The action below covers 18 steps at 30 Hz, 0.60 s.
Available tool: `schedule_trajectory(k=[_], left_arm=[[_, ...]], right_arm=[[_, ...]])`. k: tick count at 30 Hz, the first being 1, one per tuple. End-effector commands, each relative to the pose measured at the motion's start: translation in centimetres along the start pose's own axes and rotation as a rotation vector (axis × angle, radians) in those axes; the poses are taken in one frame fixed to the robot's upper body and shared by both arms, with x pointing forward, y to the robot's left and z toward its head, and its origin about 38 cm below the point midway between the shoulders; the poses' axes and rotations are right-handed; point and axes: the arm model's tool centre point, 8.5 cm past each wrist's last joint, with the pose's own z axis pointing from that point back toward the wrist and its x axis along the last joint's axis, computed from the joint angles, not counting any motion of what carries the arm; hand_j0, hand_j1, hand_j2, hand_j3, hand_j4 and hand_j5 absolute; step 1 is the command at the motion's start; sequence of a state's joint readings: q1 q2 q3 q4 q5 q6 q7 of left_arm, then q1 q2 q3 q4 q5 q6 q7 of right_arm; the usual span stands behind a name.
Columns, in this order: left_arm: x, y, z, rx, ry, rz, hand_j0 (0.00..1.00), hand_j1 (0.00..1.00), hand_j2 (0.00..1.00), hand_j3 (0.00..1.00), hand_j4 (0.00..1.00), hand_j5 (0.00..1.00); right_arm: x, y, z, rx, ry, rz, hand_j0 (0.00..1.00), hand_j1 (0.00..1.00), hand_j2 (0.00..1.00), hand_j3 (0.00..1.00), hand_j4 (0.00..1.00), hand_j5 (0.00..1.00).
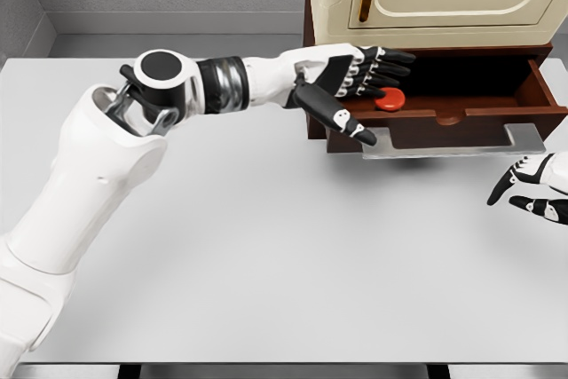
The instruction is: Put the switch into the drawer with left arm, and close the drawer with right arm
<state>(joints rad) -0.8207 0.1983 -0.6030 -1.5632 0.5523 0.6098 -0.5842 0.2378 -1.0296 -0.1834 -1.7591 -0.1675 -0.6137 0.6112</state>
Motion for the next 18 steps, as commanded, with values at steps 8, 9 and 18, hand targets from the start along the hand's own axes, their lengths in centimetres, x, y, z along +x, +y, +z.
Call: schedule_trajectory(k=[8, 9, 18], left_arm=[[-1.0, 1.2, 1.4, 0.041, 0.043, -0.012, 1.0, 1.0, 1.0, 1.0, 1.0, 1.0], [-1.1, 1.3, 1.5, 0.045, 0.045, -0.01, 1.0, 1.0, 1.0, 1.0, 1.0, 1.0], [-1.8, 3.1, 4.8, 0.108, 0.081, -0.025, 1.0, 1.0, 1.0, 1.0, 1.0, 1.0]], right_arm=[[0.0, 0.1, -0.1, 0.0, -0.003, -0.009, 0.51, 0.51, 0.51, 0.51, 0.51, 0.51], [0.0, 0.1, -0.1, 0.0, -0.003, -0.009, 0.51, 0.51, 0.51, 0.51, 0.51, 0.51], [0.1, -0.2, -0.2, -0.005, -0.006, -0.002, 0.51, 0.51, 0.51, 0.51, 0.51, 0.51]])
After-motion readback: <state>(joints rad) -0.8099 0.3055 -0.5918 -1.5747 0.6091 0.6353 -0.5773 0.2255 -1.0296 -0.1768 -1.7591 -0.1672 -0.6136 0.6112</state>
